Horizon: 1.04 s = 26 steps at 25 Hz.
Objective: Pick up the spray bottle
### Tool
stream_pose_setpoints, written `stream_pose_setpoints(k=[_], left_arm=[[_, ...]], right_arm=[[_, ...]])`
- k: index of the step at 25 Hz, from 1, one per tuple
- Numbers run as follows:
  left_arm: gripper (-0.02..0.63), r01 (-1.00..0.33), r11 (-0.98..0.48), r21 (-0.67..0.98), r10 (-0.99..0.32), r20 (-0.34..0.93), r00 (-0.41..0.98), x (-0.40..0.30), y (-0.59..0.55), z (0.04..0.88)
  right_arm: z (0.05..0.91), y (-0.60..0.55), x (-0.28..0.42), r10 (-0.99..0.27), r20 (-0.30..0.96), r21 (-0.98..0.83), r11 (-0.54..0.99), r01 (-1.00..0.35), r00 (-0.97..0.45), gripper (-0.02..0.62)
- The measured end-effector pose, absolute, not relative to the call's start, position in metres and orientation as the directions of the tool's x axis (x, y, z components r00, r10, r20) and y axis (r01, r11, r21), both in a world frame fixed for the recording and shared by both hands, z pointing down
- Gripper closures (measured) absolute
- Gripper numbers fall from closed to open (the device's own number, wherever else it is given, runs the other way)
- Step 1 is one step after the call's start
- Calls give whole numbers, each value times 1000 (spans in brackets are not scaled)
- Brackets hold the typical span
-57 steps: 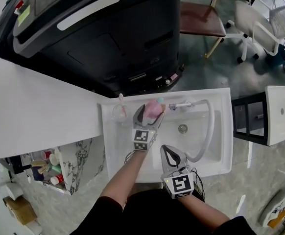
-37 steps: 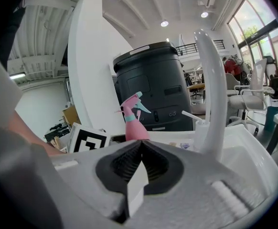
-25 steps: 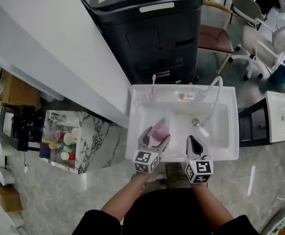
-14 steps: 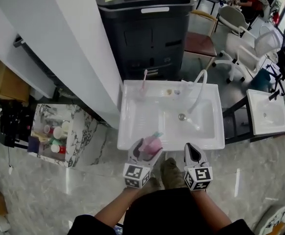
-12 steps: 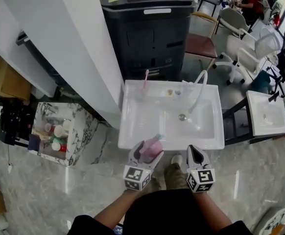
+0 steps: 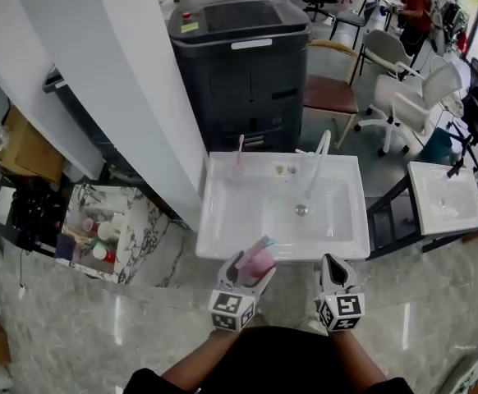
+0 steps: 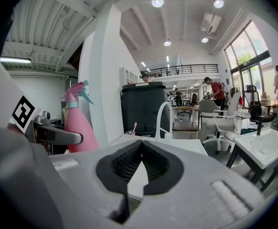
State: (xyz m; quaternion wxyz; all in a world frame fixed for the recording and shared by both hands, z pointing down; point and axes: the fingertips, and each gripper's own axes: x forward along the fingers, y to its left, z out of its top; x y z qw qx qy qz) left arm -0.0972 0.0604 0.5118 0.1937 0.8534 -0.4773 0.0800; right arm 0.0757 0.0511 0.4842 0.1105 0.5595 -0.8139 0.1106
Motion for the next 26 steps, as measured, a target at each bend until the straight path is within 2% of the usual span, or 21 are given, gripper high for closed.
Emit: stream_pose_setpoints(k=[13, 26], left_arm=[[219, -844, -475, 247, -778, 331, 534, -31, 64, 495], [219, -846, -468, 254, -782, 326, 531, -29, 63, 496]], right_arm=[[472, 64, 129, -888, 291, -46, 358, -933, -355, 598], [468, 63, 130, -890, 287, -49, 357, -933, -356, 598]])
